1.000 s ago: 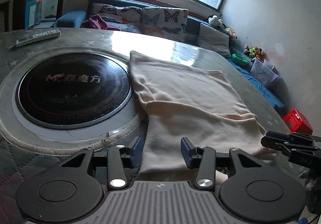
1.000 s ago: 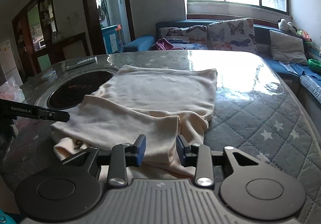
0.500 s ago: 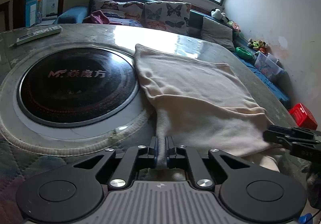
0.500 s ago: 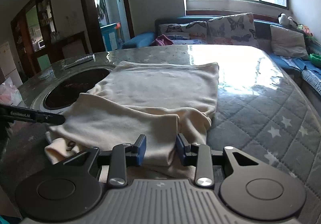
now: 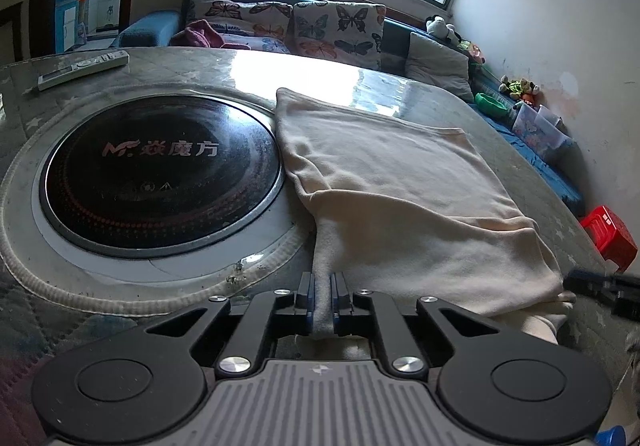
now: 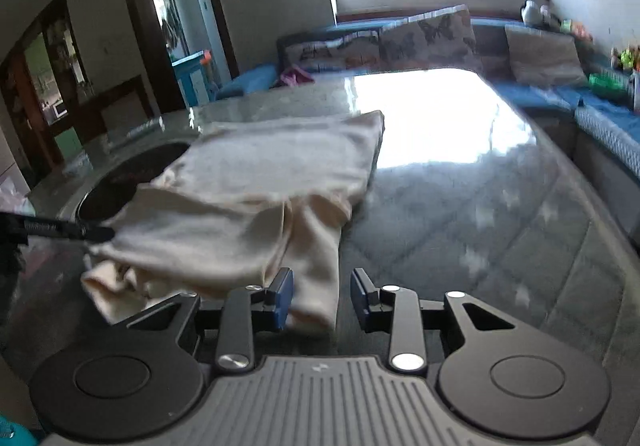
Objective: Fold clothes
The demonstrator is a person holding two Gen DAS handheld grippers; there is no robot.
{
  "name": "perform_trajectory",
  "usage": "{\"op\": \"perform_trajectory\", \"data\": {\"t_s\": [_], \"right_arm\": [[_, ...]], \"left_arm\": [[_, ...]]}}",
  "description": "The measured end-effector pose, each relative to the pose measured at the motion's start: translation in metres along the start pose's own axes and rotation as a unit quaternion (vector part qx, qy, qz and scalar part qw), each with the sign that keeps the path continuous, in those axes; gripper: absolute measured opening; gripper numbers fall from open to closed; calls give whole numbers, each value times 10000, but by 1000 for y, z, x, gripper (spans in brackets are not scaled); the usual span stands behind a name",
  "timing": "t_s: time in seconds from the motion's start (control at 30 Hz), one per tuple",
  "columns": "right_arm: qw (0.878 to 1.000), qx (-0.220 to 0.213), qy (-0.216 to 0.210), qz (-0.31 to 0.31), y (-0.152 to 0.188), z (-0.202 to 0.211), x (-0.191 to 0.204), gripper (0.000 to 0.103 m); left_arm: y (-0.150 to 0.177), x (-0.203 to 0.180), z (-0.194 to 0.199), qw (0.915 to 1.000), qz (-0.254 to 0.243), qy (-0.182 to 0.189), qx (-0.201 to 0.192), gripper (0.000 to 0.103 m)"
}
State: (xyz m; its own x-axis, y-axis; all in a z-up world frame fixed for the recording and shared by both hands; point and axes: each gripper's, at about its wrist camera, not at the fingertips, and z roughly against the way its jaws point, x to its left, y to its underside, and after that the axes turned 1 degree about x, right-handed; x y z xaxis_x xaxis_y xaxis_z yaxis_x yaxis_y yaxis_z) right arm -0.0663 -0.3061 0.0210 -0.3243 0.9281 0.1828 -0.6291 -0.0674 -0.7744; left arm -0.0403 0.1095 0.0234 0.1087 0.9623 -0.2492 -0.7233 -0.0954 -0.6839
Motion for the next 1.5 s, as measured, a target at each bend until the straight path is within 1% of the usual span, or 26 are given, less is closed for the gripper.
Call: {"op": "perform_trajectory", "data": {"t_s": [0.07,0.17,0.27,0.37,0.47,0.6,0.67,0.7,0.77,0.87,0.93,0.97,1.0,1.07,1.1,1.17,1.23,1.27,1.3,1.43,1.5], "right_arm": [[9999,-128,-26,44,-10,-5,1,31],[9997,-190,123,58,-23,-24,2,30],[9995,-51,311,20,-25,-41,-4,27],[9988,17,485,-14,-18,-42,-11,27],[9975,-102,695,-7,-18,-33,-14,28],[9983,-135,565,-22,-23,-34,-15,28],[9987,-94,478,117,-24,-42,-11,27],[9985,-55,502,197,-24,-47,-9,26],[9965,50,787,288,-23,-54,-7,27],[9931,55,1150,209,-24,-51,-13,27],[9939,13,1087,163,-23,-47,-17,28],[9953,-51,953,180,-23,-43,-17,28],[9958,-101,892,192,-24,-40,-14,32],[9961,-182,833,230,-26,-39,-9,40],[9964,-225,785,224,-27,-39,-7,45],[9972,-219,689,206,-29,-44,-5,48],[9963,-91,822,246,-26,-52,-5,48],[9958,-55,879,239,-25,-53,-6,54],[9955,-68,922,187,-23,-52,-8,57],[9932,-59,1160,38,-21,-45,-15,57],[9926,-116,1207,17,-20,-40,-16,57]], "left_arm": [[0,0,-1,10000,12,-13,2,12],[0,1,0,10000,56,-17,2,12],[1,2,-1,10000,93,-9,6,12],[0,3,-1,9999,103,9,16,13],[-1,3,-2,9999,99,10,27,13],[0,3,-2,9999,117,16,16,13],[1,3,-2,9999,135,13,11,13],[1,3,-2,9999,135,8,12,13],[1,2,-1,9999,135,-3,14,14],[0,3,-1,9999,124,-2,14,14],[0,2,-1,9999,109,-14,7,16],[0,2,-1,9999,100,-27,1,19],[0,1,-1,9999,85,-63,-12,21],[-1,-1,1,9999,77,-120,-43,35],[-2,-1,2,9999,71,-124,-72,37],[-3,-3,6,9998,53,-130,-134,41],[-5,-7,10,9997,-19,-114,-213,44],[-6,-9,12,9996,-67,-102,-250,45],[-6,-11,14,9995,-114,-90,-283,46],[-9,-20,15,9991,-274,5,-320,48],[-10,-27,13,9989,-347,78,-320,48]]}}
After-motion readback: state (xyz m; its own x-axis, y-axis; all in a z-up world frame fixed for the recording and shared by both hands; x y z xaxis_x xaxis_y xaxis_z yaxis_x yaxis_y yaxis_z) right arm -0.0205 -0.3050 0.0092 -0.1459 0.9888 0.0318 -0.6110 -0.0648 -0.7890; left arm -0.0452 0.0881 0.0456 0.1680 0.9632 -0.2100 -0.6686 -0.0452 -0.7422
